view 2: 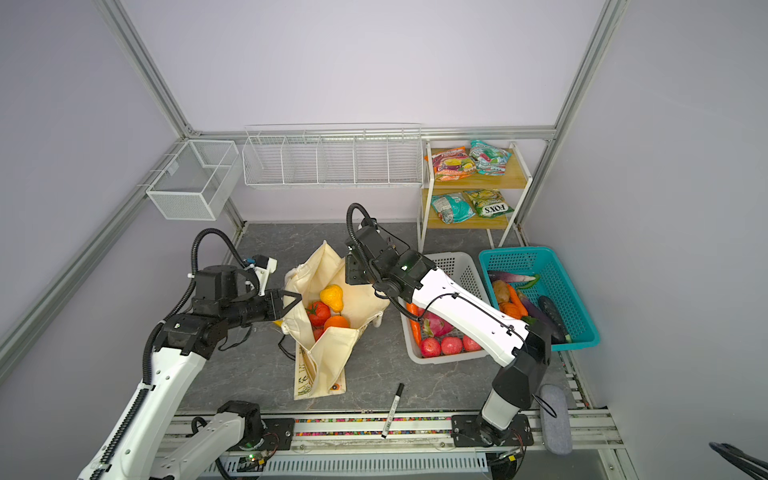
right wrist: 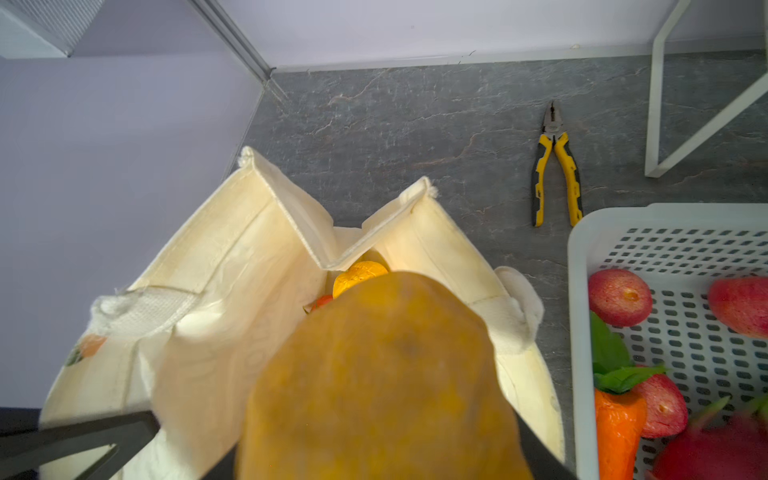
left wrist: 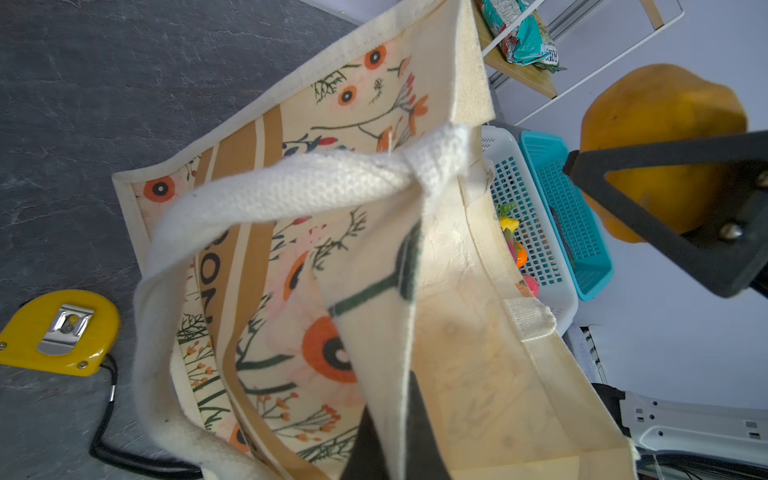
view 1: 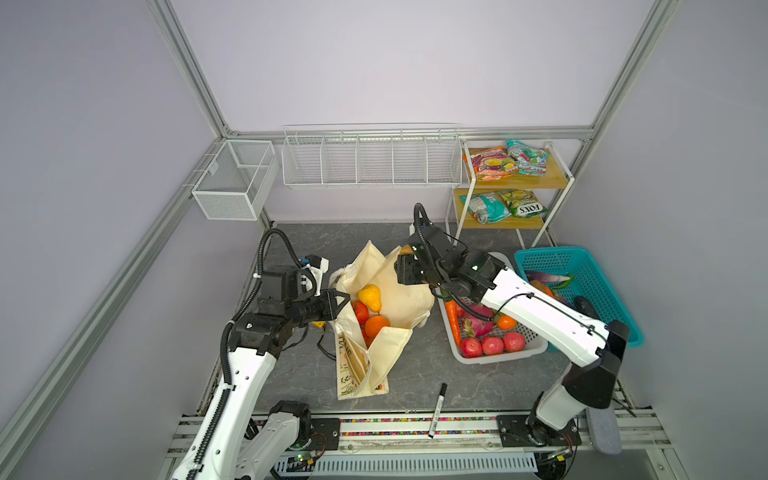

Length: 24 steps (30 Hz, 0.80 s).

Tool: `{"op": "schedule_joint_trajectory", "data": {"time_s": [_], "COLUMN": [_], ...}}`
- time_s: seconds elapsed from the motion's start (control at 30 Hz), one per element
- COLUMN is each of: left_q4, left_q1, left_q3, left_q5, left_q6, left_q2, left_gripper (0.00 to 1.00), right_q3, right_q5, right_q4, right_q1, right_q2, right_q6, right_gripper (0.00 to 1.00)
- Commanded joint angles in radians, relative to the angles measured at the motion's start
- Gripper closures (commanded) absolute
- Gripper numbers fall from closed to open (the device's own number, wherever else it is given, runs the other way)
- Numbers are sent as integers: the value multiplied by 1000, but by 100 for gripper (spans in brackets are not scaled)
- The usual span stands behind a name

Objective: Place the food into the grocery bag and tie it
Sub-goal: 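Carry the yellow vegetable with the right gripper into the tote bag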

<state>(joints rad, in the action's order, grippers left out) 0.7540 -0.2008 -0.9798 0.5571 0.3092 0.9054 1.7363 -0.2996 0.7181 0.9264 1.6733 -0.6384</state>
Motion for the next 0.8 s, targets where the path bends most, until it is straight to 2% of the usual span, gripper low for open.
{"op": "schedule_joint_trajectory", "data": {"time_s": [0.0, 0.3, 0.77], "left_q4": [-13, -12, -37], "left_q1": [4, 4, 4], "left_q3": [-31, -28, -23], "left_q5": [41, 45, 54], "left_q6": [-5, -2, 14], "left_q2": [-15, -14, 11], "left_gripper": [100, 100, 100], "right_q3": [30, 72, 73], "right_q5": [62, 144, 361], "right_q4": [-23, -39, -89], "right_q1": [6, 8, 46], "right_q2": [35, 153, 247], "right_q6": [35, 70, 115], "right_gripper": [38, 38, 36]}}
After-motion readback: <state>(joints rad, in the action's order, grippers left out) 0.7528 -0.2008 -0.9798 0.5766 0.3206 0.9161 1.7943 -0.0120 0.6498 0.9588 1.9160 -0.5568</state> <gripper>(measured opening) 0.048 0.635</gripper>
